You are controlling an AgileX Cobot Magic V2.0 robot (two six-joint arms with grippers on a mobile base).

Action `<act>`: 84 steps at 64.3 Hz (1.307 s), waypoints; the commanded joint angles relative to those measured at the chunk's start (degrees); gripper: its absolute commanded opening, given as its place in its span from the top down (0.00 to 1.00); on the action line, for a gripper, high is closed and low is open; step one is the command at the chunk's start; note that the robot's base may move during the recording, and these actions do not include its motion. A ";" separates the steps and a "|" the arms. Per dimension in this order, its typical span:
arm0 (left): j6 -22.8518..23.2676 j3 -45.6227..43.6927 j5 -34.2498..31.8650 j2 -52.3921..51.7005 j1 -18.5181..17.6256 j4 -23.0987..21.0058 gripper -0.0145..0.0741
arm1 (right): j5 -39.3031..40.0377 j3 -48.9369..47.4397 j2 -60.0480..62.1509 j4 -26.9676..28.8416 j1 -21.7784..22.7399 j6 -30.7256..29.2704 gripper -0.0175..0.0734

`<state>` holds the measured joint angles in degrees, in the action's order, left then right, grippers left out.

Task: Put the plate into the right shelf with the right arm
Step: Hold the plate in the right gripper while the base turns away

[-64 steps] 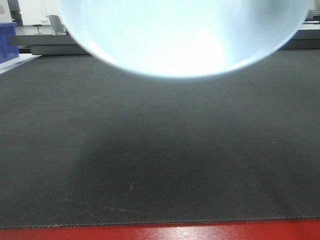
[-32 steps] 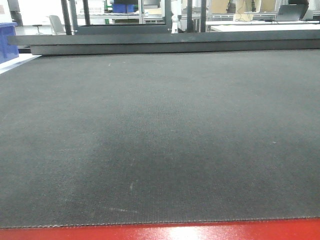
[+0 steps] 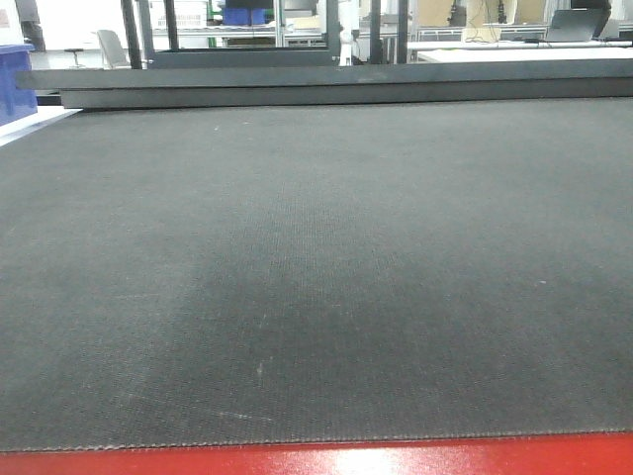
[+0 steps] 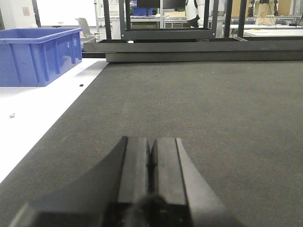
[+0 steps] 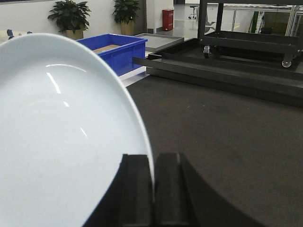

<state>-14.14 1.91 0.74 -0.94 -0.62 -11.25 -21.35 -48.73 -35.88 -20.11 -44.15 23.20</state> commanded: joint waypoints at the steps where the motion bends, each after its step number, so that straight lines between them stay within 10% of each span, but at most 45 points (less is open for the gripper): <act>1: 0.14 0.44 -5.11 -0.63 0.11 -0.12 0.89 | 5.47 -1.56 0.17 -1.30 -0.05 -0.19 0.74; 84: 0.14 0.44 -5.11 -0.63 0.11 -0.12 0.89 | 5.47 -1.56 0.17 -1.30 -0.05 -0.19 0.74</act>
<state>-14.14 1.91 0.74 -0.94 -0.62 -11.25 -21.35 -48.73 -35.75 -20.11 -44.15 23.20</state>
